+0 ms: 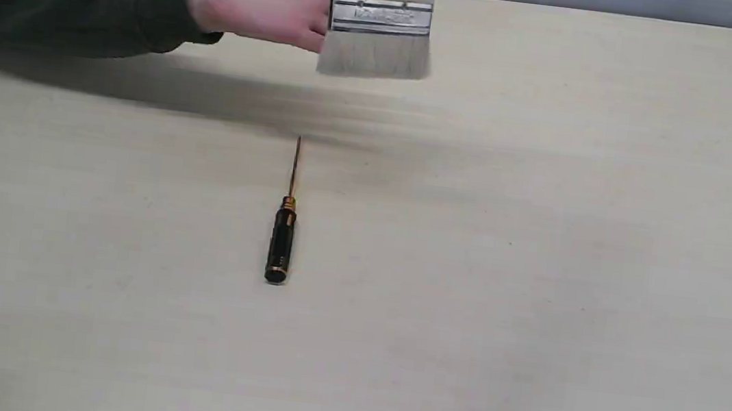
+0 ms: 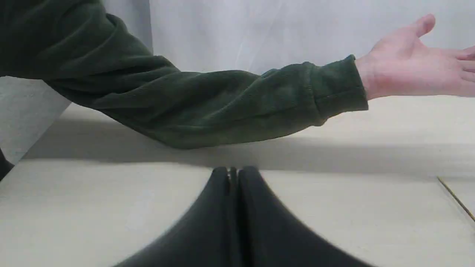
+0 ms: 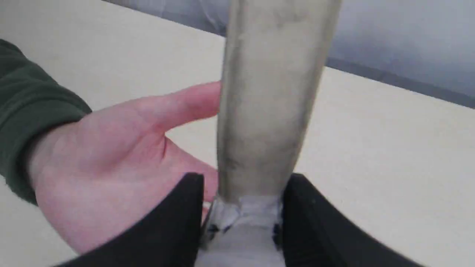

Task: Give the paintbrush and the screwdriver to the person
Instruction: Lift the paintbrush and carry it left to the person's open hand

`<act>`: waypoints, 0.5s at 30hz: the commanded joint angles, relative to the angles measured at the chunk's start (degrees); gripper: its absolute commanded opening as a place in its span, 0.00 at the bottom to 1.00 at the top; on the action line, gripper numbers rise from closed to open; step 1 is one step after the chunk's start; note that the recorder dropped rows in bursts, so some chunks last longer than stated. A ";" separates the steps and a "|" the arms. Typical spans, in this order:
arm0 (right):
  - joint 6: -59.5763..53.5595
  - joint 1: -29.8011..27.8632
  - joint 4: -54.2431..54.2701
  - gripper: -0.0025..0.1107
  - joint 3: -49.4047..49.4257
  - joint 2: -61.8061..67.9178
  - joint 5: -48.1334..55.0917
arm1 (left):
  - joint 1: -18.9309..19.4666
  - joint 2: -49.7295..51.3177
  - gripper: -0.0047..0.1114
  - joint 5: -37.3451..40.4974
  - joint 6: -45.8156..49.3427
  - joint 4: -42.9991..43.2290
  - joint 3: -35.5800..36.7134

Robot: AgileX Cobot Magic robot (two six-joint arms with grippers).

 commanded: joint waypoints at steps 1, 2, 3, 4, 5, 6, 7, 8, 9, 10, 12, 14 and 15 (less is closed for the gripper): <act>0.02 0.09 -0.64 0.06 -5.06 2.29 0.48 | -0.37 -0.14 0.04 -0.59 -0.12 -0.28 0.12; 0.02 0.09 -0.64 0.06 -6.81 3.51 1.31 | -0.37 -0.14 0.04 -0.59 -0.12 -0.28 0.12; 0.02 0.09 -0.64 0.06 -8.50 4.36 1.76 | -0.37 -0.14 0.04 -0.73 -0.12 -0.16 0.12; 0.02 0.09 -0.49 0.06 -9.78 5.18 2.40 | -0.37 -0.14 0.04 -0.73 -0.12 -0.16 0.12; 0.02 0.09 -0.39 0.06 -11.57 6.52 3.21 | -0.37 -0.14 0.04 -0.73 -0.12 -0.16 0.12; 0.02 0.09 -0.16 0.06 -12.94 7.59 3.96 | -0.37 -0.14 0.04 -0.63 -0.12 -0.16 0.12; 0.02 0.09 -0.16 0.06 -13.71 8.52 4.38 | -0.37 -0.14 0.04 -0.63 -0.12 -0.16 0.12; 0.02 0.09 -0.16 0.06 -15.23 9.67 5.23 | -0.37 -0.14 0.04 -0.63 -0.12 -0.16 0.12; 0.02 0.09 -0.16 0.06 -16.24 10.78 5.77 | -0.37 -0.14 0.04 -0.63 -0.12 -0.16 0.12; 0.02 0.09 -0.16 0.06 -16.86 11.64 5.89 | -0.37 -0.14 0.04 -0.63 -0.12 -0.16 0.12; 0.02 0.09 0.26 0.06 -17.84 13.43 5.97 | -0.37 -0.14 0.04 -0.63 -0.12 -0.16 0.12; 0.02 0.09 0.37 0.06 -18.14 14.55 5.74 | -0.37 -0.14 0.04 -0.63 -0.12 -0.16 0.12; 0.02 0.09 0.54 0.06 -18.14 15.11 5.74 | -0.37 -0.14 0.04 -0.63 -0.12 -0.16 0.12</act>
